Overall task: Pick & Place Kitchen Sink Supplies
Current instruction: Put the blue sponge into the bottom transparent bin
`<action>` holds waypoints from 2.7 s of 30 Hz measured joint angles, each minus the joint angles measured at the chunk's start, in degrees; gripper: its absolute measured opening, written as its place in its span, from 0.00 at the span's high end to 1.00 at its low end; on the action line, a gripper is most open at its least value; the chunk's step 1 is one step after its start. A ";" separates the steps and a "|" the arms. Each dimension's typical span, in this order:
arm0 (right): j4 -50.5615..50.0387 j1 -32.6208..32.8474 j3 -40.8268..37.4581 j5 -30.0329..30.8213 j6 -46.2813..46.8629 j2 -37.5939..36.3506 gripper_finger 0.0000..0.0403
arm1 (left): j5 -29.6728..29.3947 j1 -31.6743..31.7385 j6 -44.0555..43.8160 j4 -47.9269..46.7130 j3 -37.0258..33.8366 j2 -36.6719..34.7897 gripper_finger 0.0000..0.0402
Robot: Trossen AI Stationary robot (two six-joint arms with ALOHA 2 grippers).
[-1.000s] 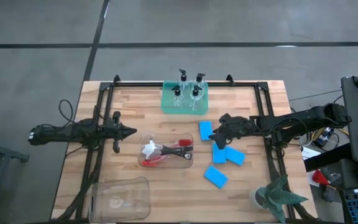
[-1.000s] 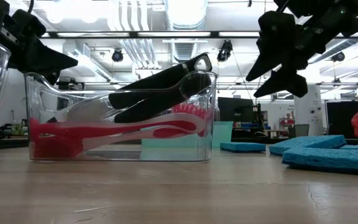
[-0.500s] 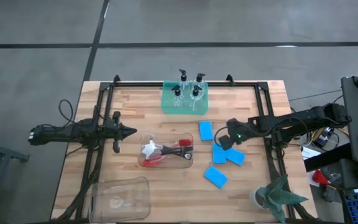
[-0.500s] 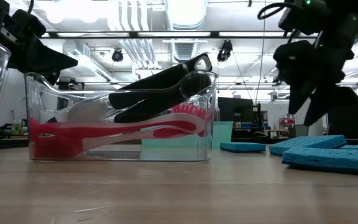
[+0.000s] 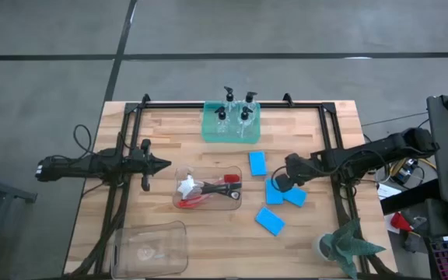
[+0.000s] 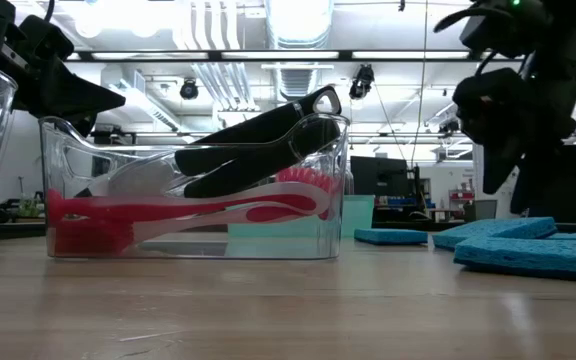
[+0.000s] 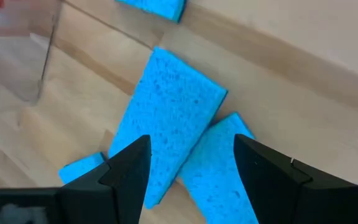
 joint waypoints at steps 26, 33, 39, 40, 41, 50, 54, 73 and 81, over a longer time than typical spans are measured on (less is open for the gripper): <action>14.95 0.96 -1.73 3.09 -4.31 13.96 0.58 | 0.00 0.02 0.01 0.38 0.00 0.64 0.99; 15.17 0.83 0.82 4.32 -9.81 14.01 0.82 | 0.00 0.01 0.02 0.42 0.00 0.74 0.99; 15.01 0.83 2.60 7.37 -13.71 13.75 0.97 | 0.00 0.01 0.02 0.44 0.00 0.79 0.99; 14.97 0.83 2.89 7.48 -13.90 13.77 0.97 | 0.00 0.00 0.02 0.44 0.00 0.79 0.99; 14.99 0.83 3.13 7.57 -14.15 13.77 0.97 | 0.00 0.00 0.02 0.44 0.00 0.79 0.99; 14.80 0.83 4.59 7.75 -16.48 13.75 0.98 | 0.00 0.00 0.02 0.46 0.00 0.79 0.99; 14.82 0.83 4.90 7.90 -16.85 13.48 0.98 | 0.00 0.02 0.02 0.46 0.00 0.79 0.99; 15.43 0.70 4.95 11.86 -19.65 8.39 0.98 | 0.00 0.02 0.02 0.49 0.00 0.81 0.99; 15.81 0.72 4.95 11.83 -19.46 8.39 0.98 | 0.00 0.02 0.02 0.49 0.00 0.81 0.99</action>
